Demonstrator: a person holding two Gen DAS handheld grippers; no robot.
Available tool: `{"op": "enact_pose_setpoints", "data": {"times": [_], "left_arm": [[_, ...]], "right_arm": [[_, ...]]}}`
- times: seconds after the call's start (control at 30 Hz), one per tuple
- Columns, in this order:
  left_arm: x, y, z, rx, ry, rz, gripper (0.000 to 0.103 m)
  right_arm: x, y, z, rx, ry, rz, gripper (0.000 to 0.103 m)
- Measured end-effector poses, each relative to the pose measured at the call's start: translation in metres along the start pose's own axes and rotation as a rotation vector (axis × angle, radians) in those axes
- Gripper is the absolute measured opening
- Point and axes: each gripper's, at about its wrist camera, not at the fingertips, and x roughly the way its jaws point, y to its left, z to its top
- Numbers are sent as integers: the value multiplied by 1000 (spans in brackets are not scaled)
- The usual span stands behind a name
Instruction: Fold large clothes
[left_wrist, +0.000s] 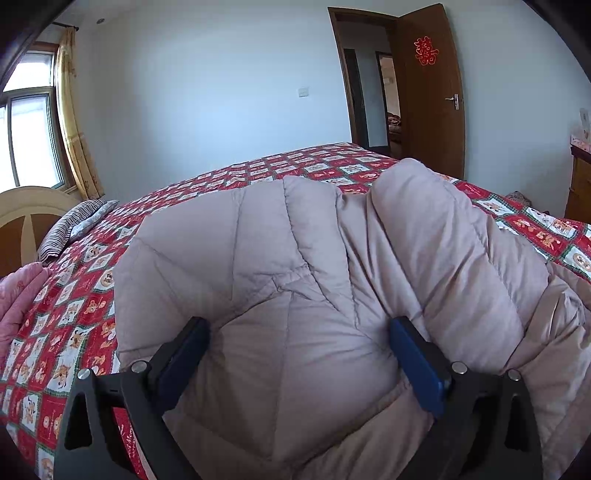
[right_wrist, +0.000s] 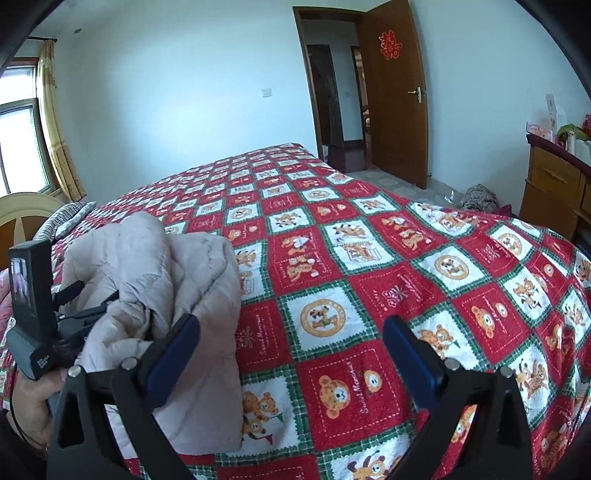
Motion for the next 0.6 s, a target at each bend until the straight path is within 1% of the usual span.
{"op": "enact_pose_setpoints", "data": {"times": [0.13,0.3,0.37,0.4,0.43,0.47,0.6], "left_arm": [[-2,-3,-2,10,-17,13,99],[-1,-2,-3,4,-24,11,99],[-1,-2,-6,0,-25,8,99],[-2,-1,-6,-3,-25,7,99],[-2,1,-7,-6,-25,5,99],[-3,3,-7,-13,-26,4,99],[-4,11,-7,-36,-28,-8,99]], "right_arm": [[12,19,12,-21,0,43,90],[22,49,21,-54,-12,93,89],[35,60,22,-60,17,124,87],[43,64,21,-57,39,135,83],[53,66,19,-57,62,142,76],[61,68,17,-59,77,140,74],[80,60,6,-36,113,118,72]]}}
